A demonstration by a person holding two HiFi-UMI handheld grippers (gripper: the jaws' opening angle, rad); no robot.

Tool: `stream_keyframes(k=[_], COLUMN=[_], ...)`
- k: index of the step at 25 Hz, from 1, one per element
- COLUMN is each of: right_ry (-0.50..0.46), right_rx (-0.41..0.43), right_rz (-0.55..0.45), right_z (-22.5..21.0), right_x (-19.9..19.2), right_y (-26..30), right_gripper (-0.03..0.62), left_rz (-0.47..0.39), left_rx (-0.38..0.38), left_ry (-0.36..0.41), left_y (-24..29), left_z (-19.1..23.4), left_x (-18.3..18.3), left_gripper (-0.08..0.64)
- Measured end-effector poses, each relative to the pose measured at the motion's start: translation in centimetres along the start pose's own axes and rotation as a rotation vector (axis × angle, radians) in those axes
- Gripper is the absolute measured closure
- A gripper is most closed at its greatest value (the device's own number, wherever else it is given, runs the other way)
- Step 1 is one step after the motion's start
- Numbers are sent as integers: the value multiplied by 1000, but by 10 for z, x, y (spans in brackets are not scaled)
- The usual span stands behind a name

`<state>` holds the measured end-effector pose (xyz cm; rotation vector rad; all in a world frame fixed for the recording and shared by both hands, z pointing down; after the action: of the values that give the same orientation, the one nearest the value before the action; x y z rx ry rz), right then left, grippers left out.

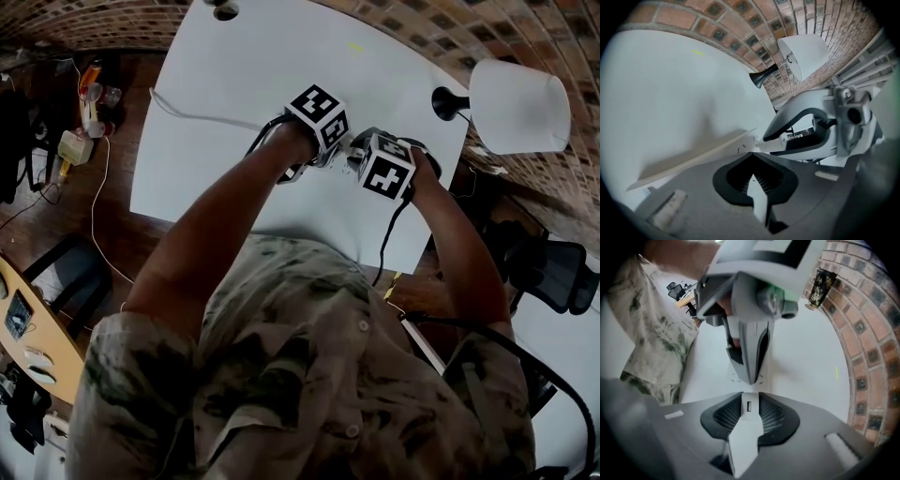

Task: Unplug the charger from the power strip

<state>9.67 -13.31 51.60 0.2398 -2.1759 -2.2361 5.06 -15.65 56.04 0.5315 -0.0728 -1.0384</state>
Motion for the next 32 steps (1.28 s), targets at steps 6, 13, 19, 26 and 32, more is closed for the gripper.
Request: stream_keyframes(k=[6, 13, 19, 26, 32], right_ry=[-29, 68, 129, 212, 273], right_rx=[-77, -98, -156, -155, -125], right_rz=[-68, -64, -99, -110, -138], right_z=[-43, -31, -11, 22, 61], right_x=[25, -6, -27, -65, -90], right_y=[-83, -72, -56, -47, -43], right_gripper=[488, 488, 488, 488, 488], left_rz=[19, 14, 8, -13, -43], left_rx=[-15, -15, 7, 36, 85], left_ry=[-7, 8, 32, 48, 73], left_y=[-2, -1, -2, -2, -1], left_z=[3, 1, 0, 1, -1], left_x=[-2, 1, -1, -1, -1], left_gripper=[560, 560, 560, 558, 557])
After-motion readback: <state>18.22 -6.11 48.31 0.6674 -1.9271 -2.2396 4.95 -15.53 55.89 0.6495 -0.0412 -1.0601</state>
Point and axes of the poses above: the fingertips, and each gripper's own axes: y forward along the fingers, z to its left, x out of its top, the point moved 6 cm from there along -y, backward along the fingers, and after that the axes turned 9 degrees about -x, right-handed, at the moved point
